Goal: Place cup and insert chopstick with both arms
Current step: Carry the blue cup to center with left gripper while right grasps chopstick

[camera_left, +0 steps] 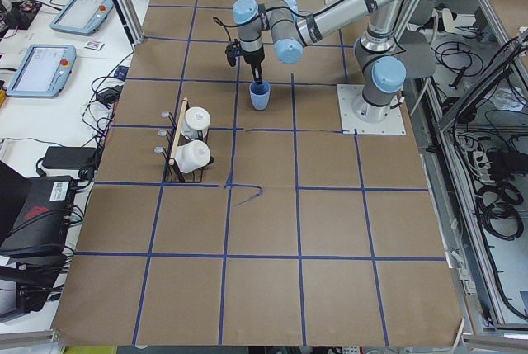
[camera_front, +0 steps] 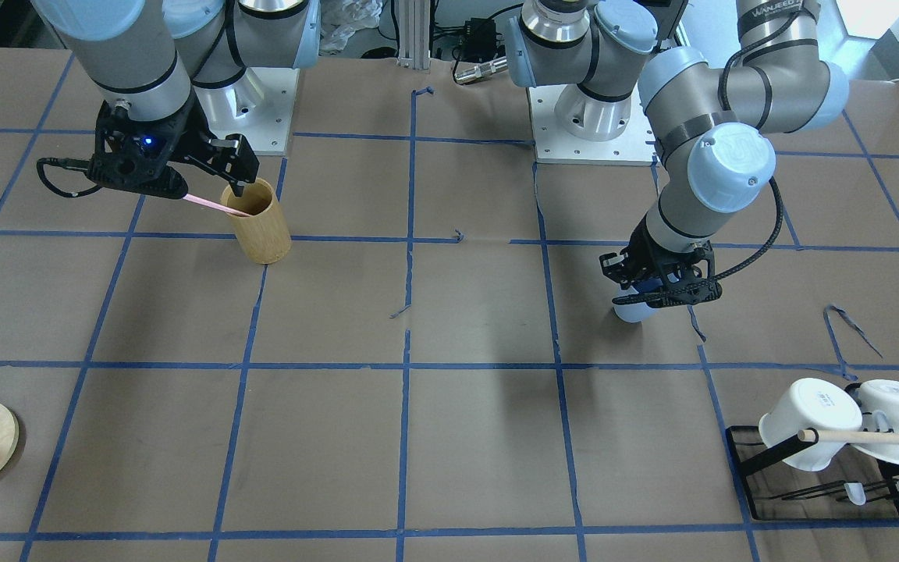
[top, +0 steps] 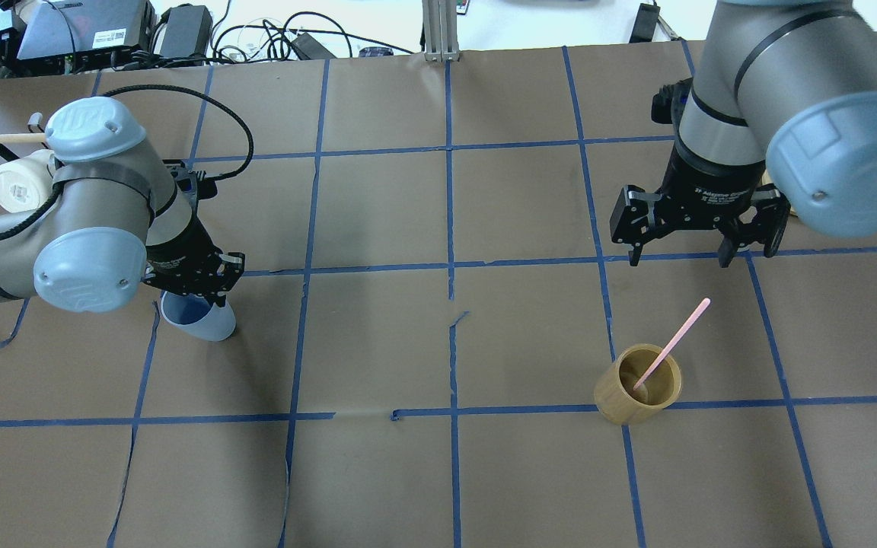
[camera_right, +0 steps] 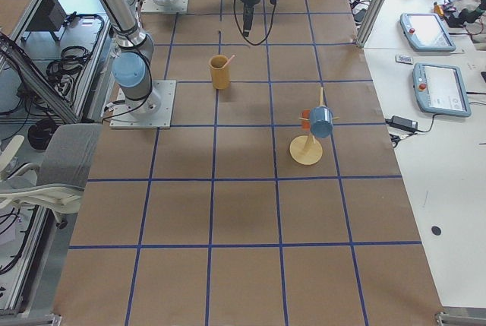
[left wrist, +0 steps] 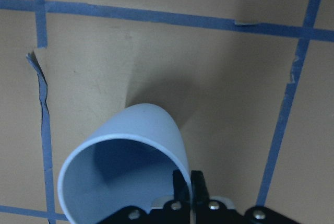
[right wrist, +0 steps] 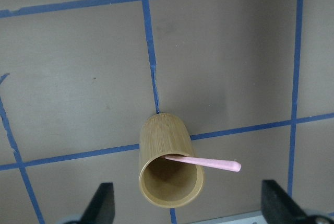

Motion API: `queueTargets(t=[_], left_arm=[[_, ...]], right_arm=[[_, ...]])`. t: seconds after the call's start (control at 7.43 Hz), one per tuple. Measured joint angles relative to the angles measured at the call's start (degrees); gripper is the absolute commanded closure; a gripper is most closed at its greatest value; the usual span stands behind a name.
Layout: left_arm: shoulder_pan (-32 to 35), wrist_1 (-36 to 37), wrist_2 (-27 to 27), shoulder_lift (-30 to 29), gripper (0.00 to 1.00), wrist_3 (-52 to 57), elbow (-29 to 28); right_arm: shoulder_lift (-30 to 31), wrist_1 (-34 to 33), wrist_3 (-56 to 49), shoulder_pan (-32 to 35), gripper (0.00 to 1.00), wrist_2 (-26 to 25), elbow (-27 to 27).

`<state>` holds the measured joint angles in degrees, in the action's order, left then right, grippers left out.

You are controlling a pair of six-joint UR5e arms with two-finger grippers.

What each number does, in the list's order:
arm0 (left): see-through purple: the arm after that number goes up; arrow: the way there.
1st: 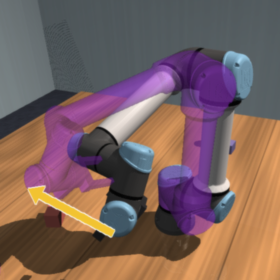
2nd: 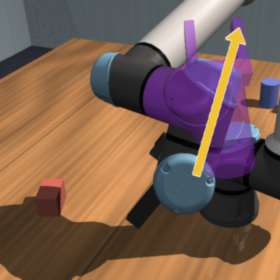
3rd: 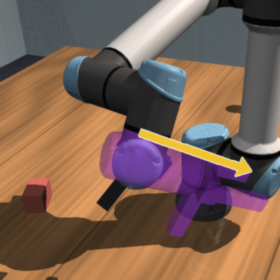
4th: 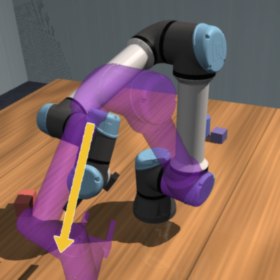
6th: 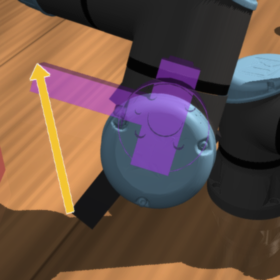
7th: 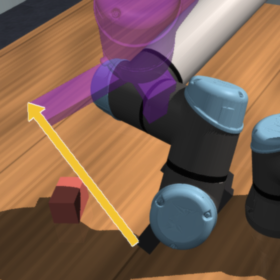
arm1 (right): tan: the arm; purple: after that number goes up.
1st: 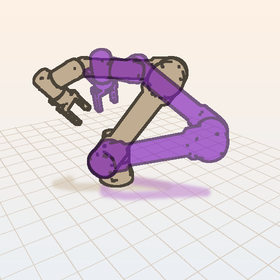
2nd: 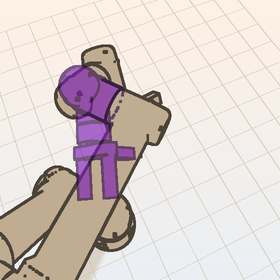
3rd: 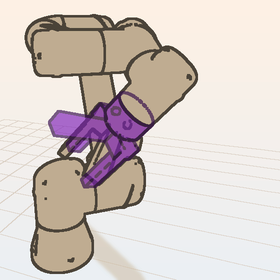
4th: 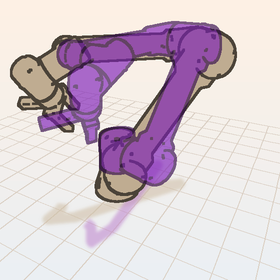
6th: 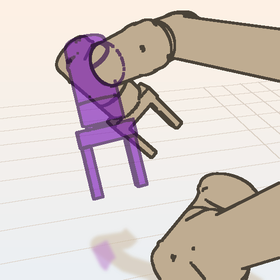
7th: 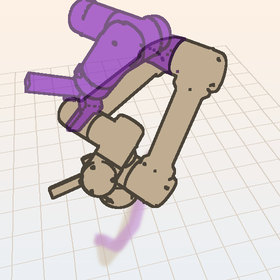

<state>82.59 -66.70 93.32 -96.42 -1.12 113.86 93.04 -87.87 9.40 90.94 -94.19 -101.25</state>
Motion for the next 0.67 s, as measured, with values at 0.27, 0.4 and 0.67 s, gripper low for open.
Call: queueTargets(t=[0.27,0.4,0.67], left_arm=[[7.4,0.0,-2.1,-0.7,1.00,-12.3,-2.3],[11.1,0.4,-5.4,-1.7,1.00,-19.6,-3.9],[17.2,3.4,-11.2,-5.3,1.00,-31.7,-7.1]], right_arm=[[-0.1,-1.0,2.4,-0.4,0.00,0.0,-2.7],[-0.1,-1.4,3.6,-1.1,0.00,0.0,-4.0],[-0.1,-3.4,4.6,-4.0,0.18,0.1,-6.6]])
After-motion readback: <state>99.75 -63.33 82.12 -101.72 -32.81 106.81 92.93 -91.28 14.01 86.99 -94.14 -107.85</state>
